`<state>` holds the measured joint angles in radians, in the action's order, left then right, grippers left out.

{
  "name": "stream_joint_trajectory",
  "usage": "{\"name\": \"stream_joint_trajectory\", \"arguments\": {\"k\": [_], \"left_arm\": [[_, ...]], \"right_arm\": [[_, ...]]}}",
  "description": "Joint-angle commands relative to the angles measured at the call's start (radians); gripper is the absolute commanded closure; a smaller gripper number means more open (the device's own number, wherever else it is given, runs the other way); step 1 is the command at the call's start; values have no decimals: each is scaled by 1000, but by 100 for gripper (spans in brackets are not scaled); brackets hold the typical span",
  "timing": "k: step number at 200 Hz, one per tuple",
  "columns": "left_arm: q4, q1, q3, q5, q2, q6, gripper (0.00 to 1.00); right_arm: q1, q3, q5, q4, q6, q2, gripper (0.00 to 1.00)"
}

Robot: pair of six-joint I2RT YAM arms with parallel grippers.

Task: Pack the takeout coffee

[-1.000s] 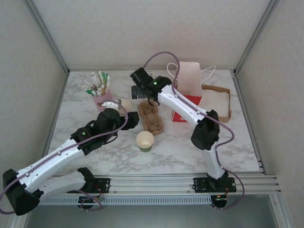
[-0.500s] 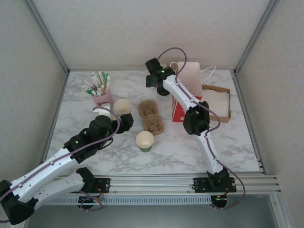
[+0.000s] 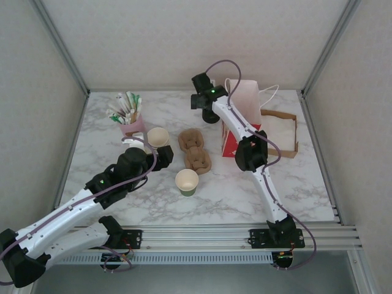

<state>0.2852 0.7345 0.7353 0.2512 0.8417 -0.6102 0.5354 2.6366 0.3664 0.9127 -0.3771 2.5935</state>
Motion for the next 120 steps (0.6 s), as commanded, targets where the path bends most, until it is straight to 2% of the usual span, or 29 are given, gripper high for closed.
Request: {"name": "stream_joint_trajectory", "arguments": {"k": [1, 48, 120], "left_arm": [[-22, -12, -5, -1, 9, 1, 0], [-29, -14, -4, -12, 27, 1, 0], [-33, -15, 9, -17, 51, 4, 0]], "right_arm": [[-28, 16, 15, 9, 0, 19, 1], [-48, 10, -1, 9, -9, 21, 2], [-65, -20, -124, -35, -4, 24, 6]]}}
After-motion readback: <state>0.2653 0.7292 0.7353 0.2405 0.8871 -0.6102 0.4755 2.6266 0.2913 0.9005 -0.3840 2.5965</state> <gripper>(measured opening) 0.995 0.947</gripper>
